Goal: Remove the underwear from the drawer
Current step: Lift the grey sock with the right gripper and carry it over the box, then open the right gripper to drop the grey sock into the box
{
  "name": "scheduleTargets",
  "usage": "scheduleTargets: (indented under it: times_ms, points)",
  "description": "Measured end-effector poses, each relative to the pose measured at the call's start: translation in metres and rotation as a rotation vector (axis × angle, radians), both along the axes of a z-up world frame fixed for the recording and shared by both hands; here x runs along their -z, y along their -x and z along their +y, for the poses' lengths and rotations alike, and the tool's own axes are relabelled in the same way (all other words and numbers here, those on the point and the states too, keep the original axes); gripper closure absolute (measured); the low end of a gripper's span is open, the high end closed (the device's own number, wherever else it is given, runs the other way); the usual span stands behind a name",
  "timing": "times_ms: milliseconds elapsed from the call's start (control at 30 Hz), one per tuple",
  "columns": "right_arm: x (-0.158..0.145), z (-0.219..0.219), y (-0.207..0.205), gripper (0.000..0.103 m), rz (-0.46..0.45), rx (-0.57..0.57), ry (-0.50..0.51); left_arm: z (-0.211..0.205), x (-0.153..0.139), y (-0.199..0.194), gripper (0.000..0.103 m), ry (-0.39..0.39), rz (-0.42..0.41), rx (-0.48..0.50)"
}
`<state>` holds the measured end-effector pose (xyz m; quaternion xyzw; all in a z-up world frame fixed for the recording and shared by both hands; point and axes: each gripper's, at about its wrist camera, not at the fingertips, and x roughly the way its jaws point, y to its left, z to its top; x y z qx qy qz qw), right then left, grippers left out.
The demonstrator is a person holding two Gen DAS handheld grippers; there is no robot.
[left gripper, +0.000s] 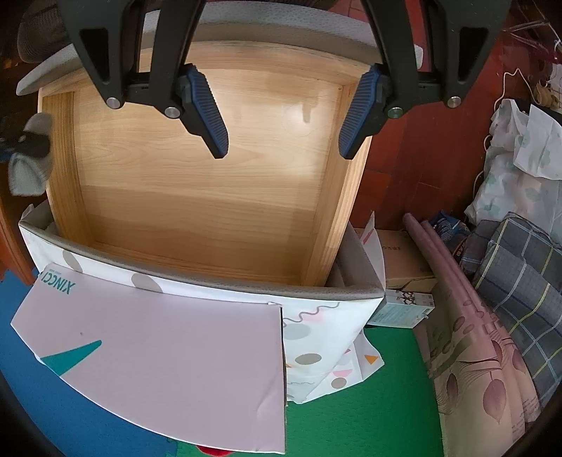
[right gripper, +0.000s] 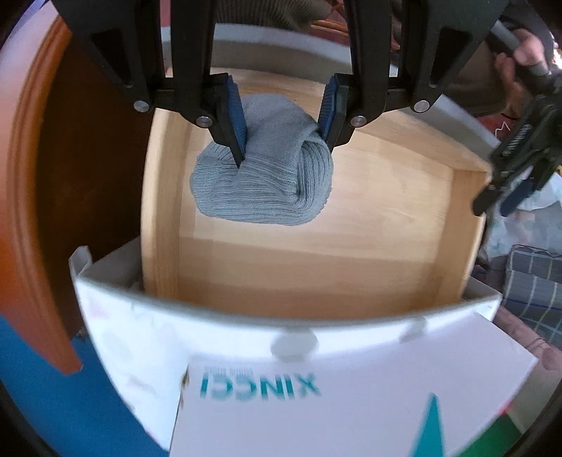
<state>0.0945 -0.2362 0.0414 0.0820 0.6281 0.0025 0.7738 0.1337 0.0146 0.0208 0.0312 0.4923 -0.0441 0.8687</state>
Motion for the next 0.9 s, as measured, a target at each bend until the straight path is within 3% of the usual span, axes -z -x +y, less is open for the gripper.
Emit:
scheduleTargets:
  times_ms: [367,633,767,900]
  points:
    - [-0.097,0.015,-0.002,0.069,-0.182,-0.022,0.012,-0.001,-0.003,0.004,0.036,-0.016,-0.018,-0.001]
    - [-0.171,0.015,-0.044,0.069,-0.332,0.000,0.047,-0.001,-0.004,0.005,0.036,-0.020,-0.030,-0.002]
    - [-0.188,0.016,-0.071,0.069,-0.364,0.002,0.075,-0.002,-0.004,0.006,0.036,-0.025,-0.035,0.003]
    - [-0.184,0.026,-0.107,0.069,-0.357,-0.005,0.112,-0.002,-0.005,0.007,0.036,-0.026,-0.038,0.005]
